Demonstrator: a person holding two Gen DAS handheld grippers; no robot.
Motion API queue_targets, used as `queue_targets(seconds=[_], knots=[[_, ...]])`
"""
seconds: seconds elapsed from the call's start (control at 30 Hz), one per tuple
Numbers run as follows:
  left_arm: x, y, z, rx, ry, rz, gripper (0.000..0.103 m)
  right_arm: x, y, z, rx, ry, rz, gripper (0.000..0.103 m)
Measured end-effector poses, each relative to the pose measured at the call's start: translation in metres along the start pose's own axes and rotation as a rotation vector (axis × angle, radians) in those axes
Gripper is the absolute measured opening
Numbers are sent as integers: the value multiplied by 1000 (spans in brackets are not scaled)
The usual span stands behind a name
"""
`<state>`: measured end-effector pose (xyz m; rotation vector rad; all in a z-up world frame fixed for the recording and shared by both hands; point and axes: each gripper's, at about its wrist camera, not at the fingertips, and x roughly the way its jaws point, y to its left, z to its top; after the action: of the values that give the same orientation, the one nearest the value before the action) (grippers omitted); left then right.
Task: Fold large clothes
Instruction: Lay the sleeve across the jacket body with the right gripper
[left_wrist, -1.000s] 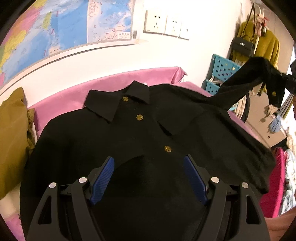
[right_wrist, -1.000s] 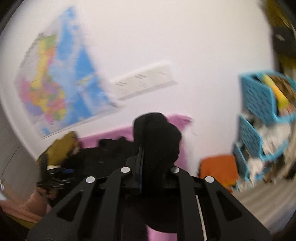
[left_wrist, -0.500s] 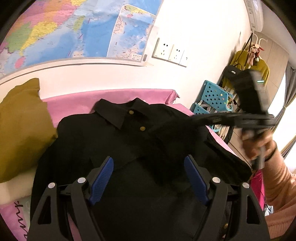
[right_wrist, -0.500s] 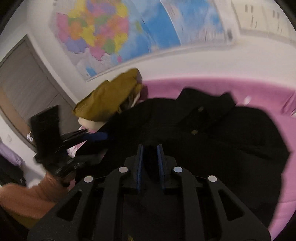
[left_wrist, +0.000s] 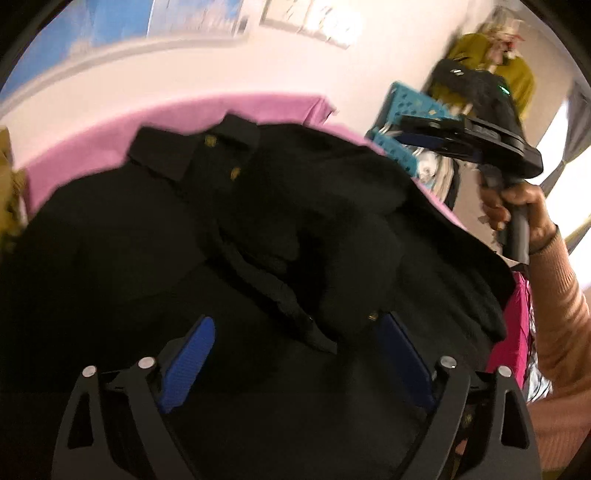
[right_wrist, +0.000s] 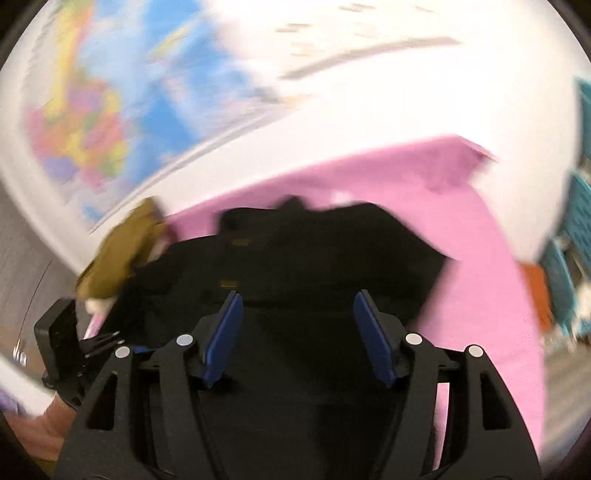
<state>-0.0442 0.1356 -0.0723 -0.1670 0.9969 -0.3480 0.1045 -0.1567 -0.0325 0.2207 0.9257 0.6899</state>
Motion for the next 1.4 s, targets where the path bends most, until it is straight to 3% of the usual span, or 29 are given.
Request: queue_targets(seconds=[0.1, 0.2, 0.27, 0.33, 0.47, 0.6, 0.63, 0.67, 0.7, 0.77, 0.8, 0.93, 1.0, 1.07, 1.1, 1.2, 1.33, 1.4], knots=[[23, 16, 9, -73, 57, -38, 60, 3, -39, -8, 77, 22, -56, 63], [29, 21, 14, -77, 66, -84, 19, 18, -62, -20, 151, 75, -9, 63], [21, 19, 19, -47, 51, -63, 10, 22, -66, -22, 159, 86, 16, 62], [-1, 19, 27, 27, -14, 65, 9, 23, -68, -20, 164, 86, 60, 59], [-43, 38, 39, 81, -61, 215, 9, 25, -61, -13, 143, 62, 83, 55], [-53, 57, 40, 150, -14, 425, 8, 26, -66, -9, 143, 60, 59, 55], [-49, 59, 37, 172, 8, 508, 8, 27, -68, -8, 150, 61, 52, 56], [-46, 63, 36, 182, 22, 546, 12, 30, -71, -6, 162, 62, 37, 62], [-44, 65, 34, 190, 36, 555, 18, 32, -73, -5, 165, 61, 25, 64], [-43, 67, 28, 170, 42, 467, 63, 37, -74, -1, 154, 58, -11, 69], [-42, 66, 26, 170, 33, 431, 68, 41, -74, 0, 145, 66, -14, 70], [-32, 65, 21, 183, 54, 408, 68, 62, -70, 4, 113, 98, -32, 68], [-16, 63, 23, 188, 88, 426, 60, 70, -65, 8, 86, 115, -20, 49], [-1, 65, 24, 187, 116, 442, 31, 75, -61, 10, 59, 121, -19, 11], [3, 66, 26, 189, 108, 457, 29, 74, -57, 12, 32, 116, -27, 6], [-1, 64, 39, 184, 45, 474, 18, 57, -50, 20, 11, 35, -11, 5], [-22, 64, 63, 155, -72, 536, 18, 35, -52, 32, 50, -96, -7, 5], [-24, 67, 71, 129, -78, 522, 23, 43, -58, 32, 79, -69, -10, 5]])
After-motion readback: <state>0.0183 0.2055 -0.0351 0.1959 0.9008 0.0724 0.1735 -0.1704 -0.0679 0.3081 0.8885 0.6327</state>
